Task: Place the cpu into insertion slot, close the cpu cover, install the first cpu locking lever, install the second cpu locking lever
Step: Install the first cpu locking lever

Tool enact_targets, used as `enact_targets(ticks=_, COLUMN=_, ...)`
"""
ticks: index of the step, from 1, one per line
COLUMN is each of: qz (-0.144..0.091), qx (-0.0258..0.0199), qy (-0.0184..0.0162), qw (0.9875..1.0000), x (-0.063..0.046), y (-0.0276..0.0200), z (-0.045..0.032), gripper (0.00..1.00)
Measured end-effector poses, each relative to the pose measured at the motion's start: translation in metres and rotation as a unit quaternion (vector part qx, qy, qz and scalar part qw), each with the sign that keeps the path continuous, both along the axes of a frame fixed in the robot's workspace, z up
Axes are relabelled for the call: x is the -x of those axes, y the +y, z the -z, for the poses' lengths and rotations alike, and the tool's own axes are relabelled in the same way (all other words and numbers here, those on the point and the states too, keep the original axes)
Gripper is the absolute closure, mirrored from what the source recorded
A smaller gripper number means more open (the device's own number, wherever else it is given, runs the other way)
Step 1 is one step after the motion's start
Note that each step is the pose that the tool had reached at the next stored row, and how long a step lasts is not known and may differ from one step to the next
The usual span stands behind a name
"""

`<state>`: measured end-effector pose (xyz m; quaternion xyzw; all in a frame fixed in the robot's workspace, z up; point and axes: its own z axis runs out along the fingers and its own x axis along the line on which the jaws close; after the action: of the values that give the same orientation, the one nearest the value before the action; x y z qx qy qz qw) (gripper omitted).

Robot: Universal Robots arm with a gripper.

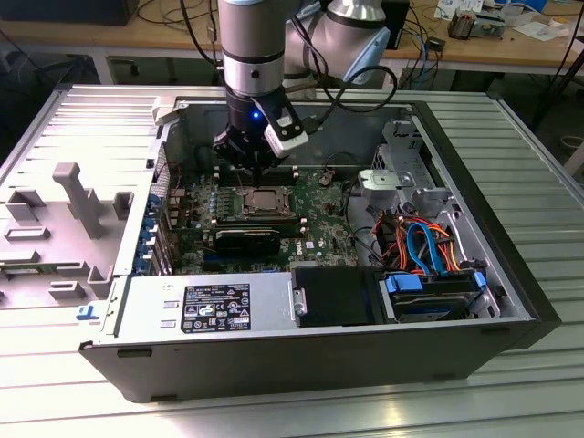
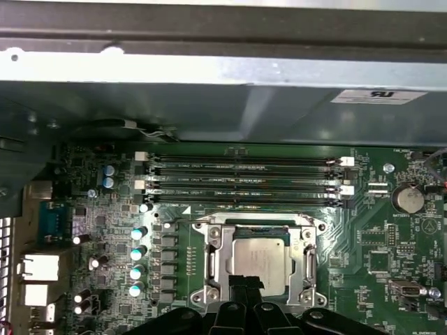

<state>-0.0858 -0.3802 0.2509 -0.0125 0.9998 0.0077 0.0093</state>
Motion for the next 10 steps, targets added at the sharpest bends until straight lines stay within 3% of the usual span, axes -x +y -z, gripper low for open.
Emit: enact_targets(ticks=10, qz=0.0, qx=-0.0005, qy=-0.0005, qw=1.0, x=0.017, y=-0.0004, z=0.0, gripper=0.89)
